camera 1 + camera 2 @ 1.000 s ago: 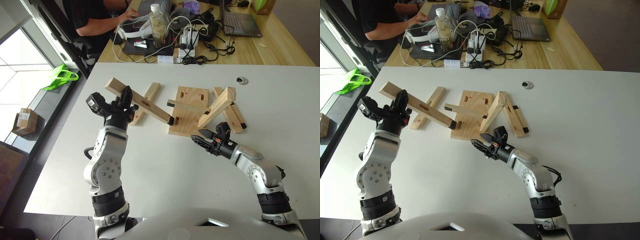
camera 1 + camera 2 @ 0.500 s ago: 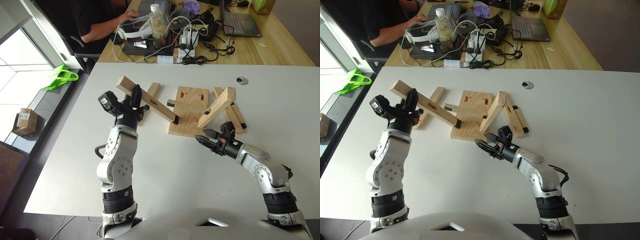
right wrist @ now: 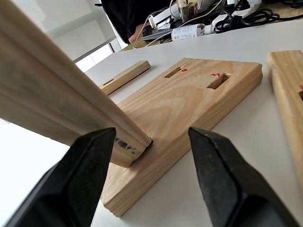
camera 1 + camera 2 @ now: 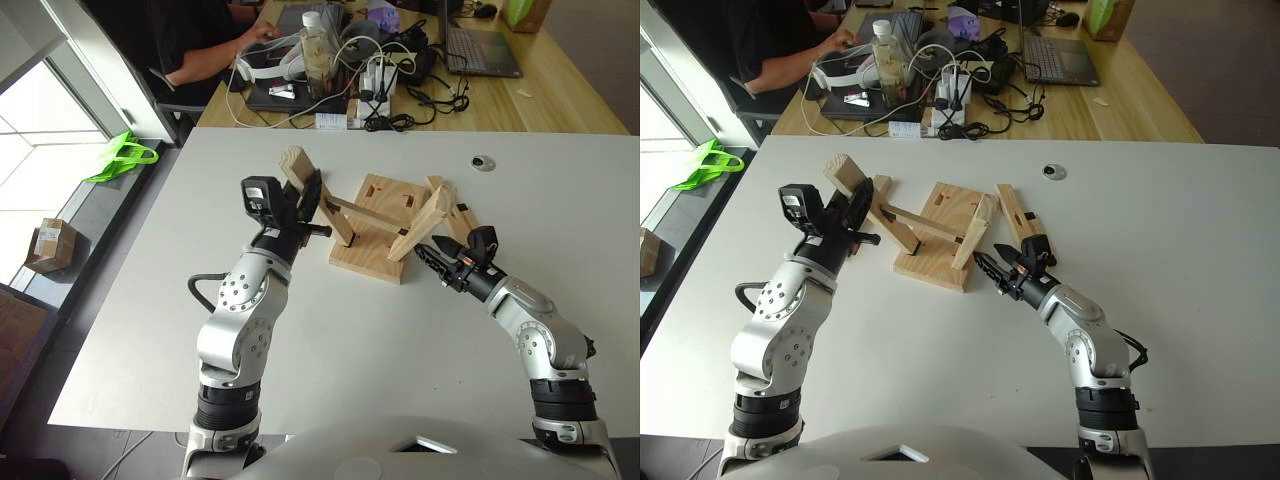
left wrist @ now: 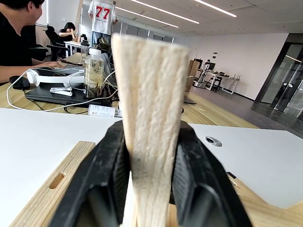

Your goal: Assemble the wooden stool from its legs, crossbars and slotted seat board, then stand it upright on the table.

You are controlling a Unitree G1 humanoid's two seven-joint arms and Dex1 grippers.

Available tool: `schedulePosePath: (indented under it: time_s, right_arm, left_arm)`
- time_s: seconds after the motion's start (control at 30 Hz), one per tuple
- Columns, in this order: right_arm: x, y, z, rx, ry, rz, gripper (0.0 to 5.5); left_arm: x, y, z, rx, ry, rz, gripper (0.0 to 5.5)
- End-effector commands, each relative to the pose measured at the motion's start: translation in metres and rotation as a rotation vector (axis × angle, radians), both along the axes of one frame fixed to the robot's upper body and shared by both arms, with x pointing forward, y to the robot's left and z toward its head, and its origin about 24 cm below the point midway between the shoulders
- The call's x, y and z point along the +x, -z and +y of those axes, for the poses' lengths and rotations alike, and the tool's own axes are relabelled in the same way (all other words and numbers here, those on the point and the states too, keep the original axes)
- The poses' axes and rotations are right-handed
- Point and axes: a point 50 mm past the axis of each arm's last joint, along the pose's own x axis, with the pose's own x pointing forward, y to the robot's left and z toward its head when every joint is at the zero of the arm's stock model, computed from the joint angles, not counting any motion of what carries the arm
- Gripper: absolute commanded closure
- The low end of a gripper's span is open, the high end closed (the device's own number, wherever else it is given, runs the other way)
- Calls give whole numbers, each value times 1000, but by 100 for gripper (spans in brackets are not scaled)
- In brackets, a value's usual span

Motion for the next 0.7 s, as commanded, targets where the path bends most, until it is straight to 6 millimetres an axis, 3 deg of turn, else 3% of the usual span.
schedulePosePath:
  time_s: [0.03, 0.23, 0.27, 0.47, 0.57, 0.7]
  right_arm:
    - [4, -4, 6, 0, 5, -30, 261]
    - [5, -5, 8, -1, 8, -41, 261]
    - [6, -5, 8, -1, 8, -42, 261]
    - [6, -4, 7, -6, 11, -39, 261]
    - [6, -3, 6, -6, 16, -40, 261]
    - [6, -4, 6, -4, 23, -43, 261]
  left_arm:
    - [15, 7, 8, -91, 4, 169, 448]
    - [14, 5, 1, 26, 71, 179, 448]
    - [13, 5, -2, 50, 85, 172, 413]
    - [10, 4, -11, 83, 115, 155, 335]
    - [11, 8, -9, 99, 106, 177, 333]
    - [9, 21, -3, 246, 96, 252, 333]
